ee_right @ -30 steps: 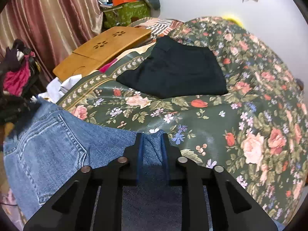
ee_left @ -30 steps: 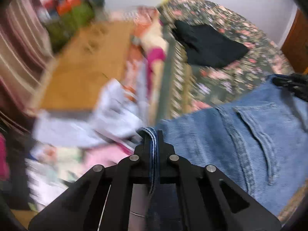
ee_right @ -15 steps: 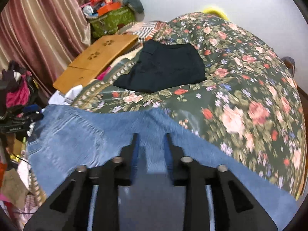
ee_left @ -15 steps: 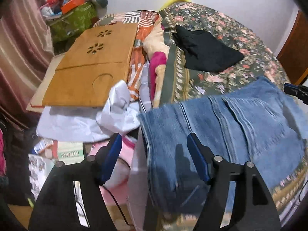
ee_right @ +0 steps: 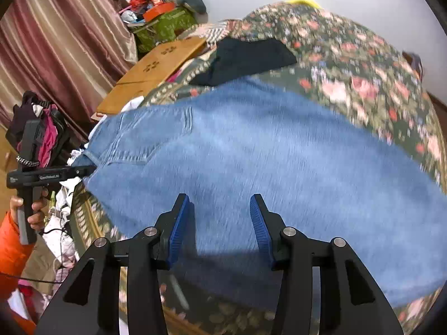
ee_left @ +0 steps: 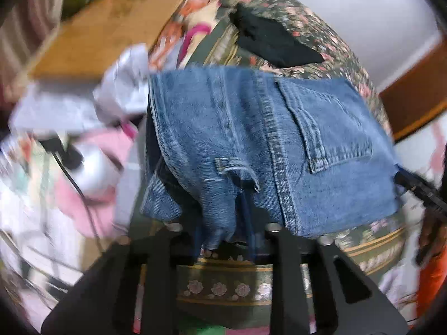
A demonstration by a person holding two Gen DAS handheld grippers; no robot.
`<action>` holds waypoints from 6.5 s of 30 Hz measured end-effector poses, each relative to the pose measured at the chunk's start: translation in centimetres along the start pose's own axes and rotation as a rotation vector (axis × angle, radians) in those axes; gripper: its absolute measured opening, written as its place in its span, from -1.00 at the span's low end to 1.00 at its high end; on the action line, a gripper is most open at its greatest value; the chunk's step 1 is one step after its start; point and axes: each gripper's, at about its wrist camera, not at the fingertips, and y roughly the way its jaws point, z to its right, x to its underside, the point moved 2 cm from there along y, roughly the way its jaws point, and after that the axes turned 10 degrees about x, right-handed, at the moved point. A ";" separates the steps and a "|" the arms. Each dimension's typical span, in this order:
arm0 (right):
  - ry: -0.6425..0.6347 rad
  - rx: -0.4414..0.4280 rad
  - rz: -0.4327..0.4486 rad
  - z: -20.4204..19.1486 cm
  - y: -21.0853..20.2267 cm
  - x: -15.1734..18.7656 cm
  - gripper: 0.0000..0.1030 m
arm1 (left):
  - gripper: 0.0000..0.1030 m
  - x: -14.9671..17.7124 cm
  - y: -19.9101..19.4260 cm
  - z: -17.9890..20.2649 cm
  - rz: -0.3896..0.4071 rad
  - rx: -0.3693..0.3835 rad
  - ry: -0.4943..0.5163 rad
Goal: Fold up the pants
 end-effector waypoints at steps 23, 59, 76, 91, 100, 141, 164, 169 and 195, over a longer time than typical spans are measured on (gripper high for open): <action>0.095 0.137 0.080 7.1 -5.2 6.1 -0.09 | 0.21 -1.8 -5.9 2.2 0.109 -0.253 0.141; 0.732 0.483 0.175 39.8 -7.9 17.1 -0.93 | 0.90 -4.3 12.7 24.2 -0.042 -0.195 0.365; 1.011 0.306 0.166 39.5 -8.8 21.3 -0.06 | 0.69 -5.5 14.2 30.0 -0.046 -0.034 0.373; 1.127 0.262 0.244 42.7 -7.0 20.4 -0.58 | 0.54 -4.1 16.2 31.3 -0.066 -0.073 0.461; 0.934 0.355 0.399 39.6 -13.3 16.1 -0.83 | 0.54 -4.6 13.9 30.8 -0.047 -0.035 0.407; 0.124 -0.052 0.229 12.1 -6.8 3.0 -0.17 | 0.18 -7.2 6.0 29.1 0.124 0.081 0.389; 0.331 0.182 0.084 19.4 -4.7 10.1 -0.17 | -0.12 -0.5 12.7 30.4 -0.057 0.072 0.508; 0.323 0.174 0.118 18.6 -6.6 9.1 -0.17 | -0.07 -0.3 8.9 26.7 0.012 0.030 0.423; -0.151 0.009 0.189 -0.7 -0.6 -0.8 -0.03 | 0.75 4.6 -0.1 0.6 0.151 0.146 -0.339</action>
